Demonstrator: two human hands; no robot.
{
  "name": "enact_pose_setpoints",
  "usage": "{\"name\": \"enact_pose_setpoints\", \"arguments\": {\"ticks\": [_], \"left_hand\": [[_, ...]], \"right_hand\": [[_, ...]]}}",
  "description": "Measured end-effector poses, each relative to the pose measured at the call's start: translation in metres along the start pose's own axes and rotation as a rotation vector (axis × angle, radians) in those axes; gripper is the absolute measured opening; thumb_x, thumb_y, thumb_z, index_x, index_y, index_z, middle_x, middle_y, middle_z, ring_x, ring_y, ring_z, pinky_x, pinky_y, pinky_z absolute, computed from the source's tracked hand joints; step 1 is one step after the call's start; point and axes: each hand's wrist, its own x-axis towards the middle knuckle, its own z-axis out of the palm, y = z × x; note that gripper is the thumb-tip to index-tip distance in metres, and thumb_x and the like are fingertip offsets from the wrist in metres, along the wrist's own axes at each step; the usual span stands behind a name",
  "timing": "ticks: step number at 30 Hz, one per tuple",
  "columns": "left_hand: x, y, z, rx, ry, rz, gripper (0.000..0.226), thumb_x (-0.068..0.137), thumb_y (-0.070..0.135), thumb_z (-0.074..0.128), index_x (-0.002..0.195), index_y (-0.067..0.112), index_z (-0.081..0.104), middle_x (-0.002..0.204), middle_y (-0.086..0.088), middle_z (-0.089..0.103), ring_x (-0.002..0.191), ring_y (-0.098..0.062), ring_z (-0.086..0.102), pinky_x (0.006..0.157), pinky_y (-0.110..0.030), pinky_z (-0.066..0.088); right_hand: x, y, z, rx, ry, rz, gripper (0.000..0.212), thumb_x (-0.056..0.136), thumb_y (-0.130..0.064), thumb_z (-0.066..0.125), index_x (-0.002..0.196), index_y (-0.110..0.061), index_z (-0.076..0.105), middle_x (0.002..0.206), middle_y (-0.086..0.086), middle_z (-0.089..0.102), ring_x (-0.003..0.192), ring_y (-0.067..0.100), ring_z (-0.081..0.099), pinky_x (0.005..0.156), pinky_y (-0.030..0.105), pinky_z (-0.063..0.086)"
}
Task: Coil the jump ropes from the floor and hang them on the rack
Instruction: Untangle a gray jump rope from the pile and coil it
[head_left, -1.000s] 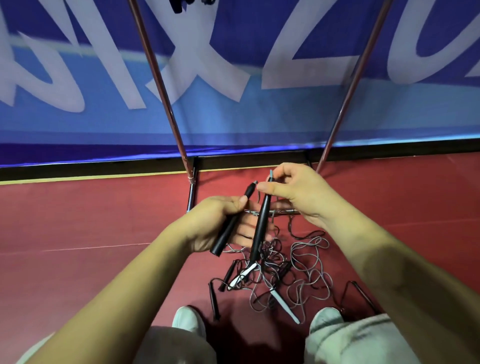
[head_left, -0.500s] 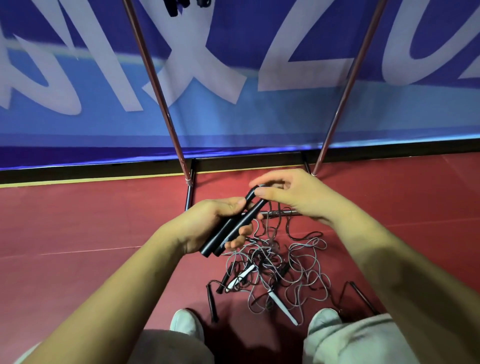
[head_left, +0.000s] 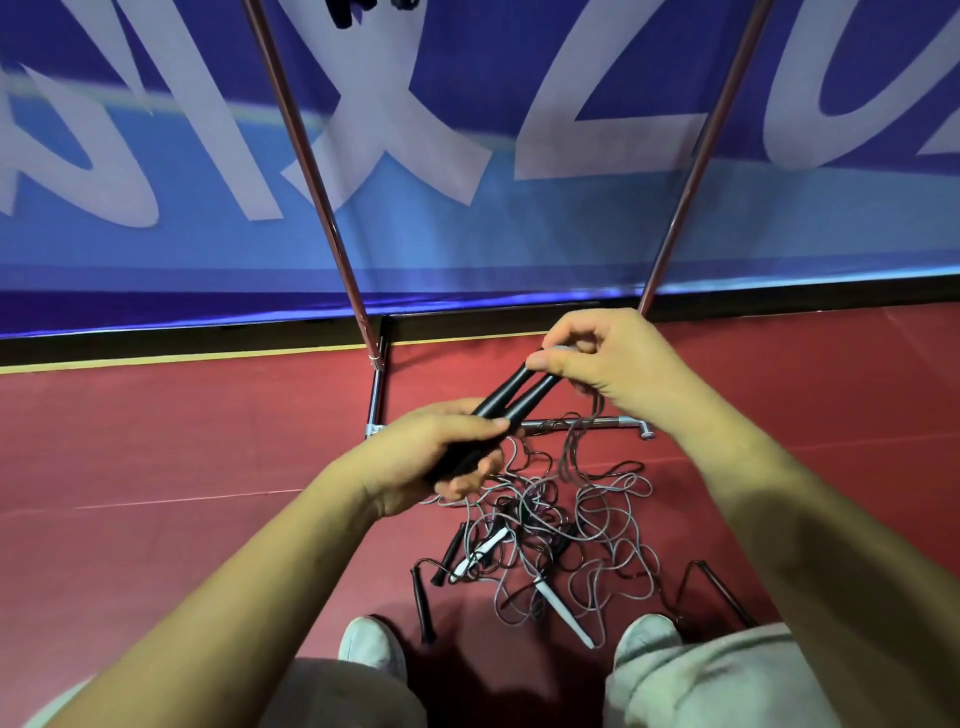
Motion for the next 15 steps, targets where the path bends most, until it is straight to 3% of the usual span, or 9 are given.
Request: {"name": "enact_pose_setpoints", "arguments": {"ticks": [4,8,10,12,15], "left_hand": [[0.002,-0.002,0.004,0.083,0.105,0.054,0.019,0.085,0.030,0.063,0.085,0.014,0.053,0.055,-0.006,0.041,0.045,-0.017,0.036,0.046,-0.030,0.016],[0.000,-0.001,0.010,0.108,0.049,0.026,0.032,0.090,0.037,0.066,0.074,0.013,0.054,0.056,-0.008,0.047,0.042,-0.018,0.039,0.038,-0.022,0.025],[-0.002,0.001,0.011,0.095,-0.001,0.025,0.031,0.090,0.032,0.067,0.068,0.015,0.055,0.059,-0.008,0.047,0.038,-0.013,0.035,0.036,-0.019,0.023],[-0.004,0.003,0.008,0.116,-0.006,0.032,0.028,0.089,0.023,0.069,0.065,0.018,0.054,0.056,-0.005,0.045,0.038,-0.010,0.031,0.039,-0.020,0.019],[-0.005,0.007,0.005,0.132,0.123,0.138,0.023,0.083,0.016,0.071,0.072,0.016,0.050,0.053,0.001,0.039,0.041,-0.010,0.029,0.044,-0.026,0.015]], "right_hand": [[-0.003,-0.006,0.003,-0.009,-0.009,-0.027,0.019,0.080,-0.010,0.078,0.080,-0.001,0.062,0.041,-0.016,0.046,0.039,-0.001,0.038,0.046,0.007,0.027],[-0.003,-0.003,0.006,-0.046,0.023,-0.039,0.032,0.076,-0.029,0.081,0.075,-0.006,0.060,0.050,-0.003,0.038,0.048,0.008,0.025,0.048,0.025,0.020],[-0.003,-0.003,0.005,-0.075,0.049,-0.041,0.038,0.075,-0.042,0.078,0.071,-0.008,0.061,0.049,-0.003,0.034,0.047,0.010,0.024,0.048,0.027,0.019],[-0.002,-0.003,0.001,-0.098,0.097,-0.025,0.044,0.079,-0.052,0.069,0.067,-0.010,0.062,0.046,-0.004,0.035,0.045,0.013,0.030,0.050,0.028,0.025],[0.001,-0.005,-0.009,-0.145,0.125,-0.034,0.046,0.095,-0.046,0.057,0.064,-0.012,0.060,0.046,0.005,0.052,0.045,0.027,0.049,0.056,0.035,0.039]]}}
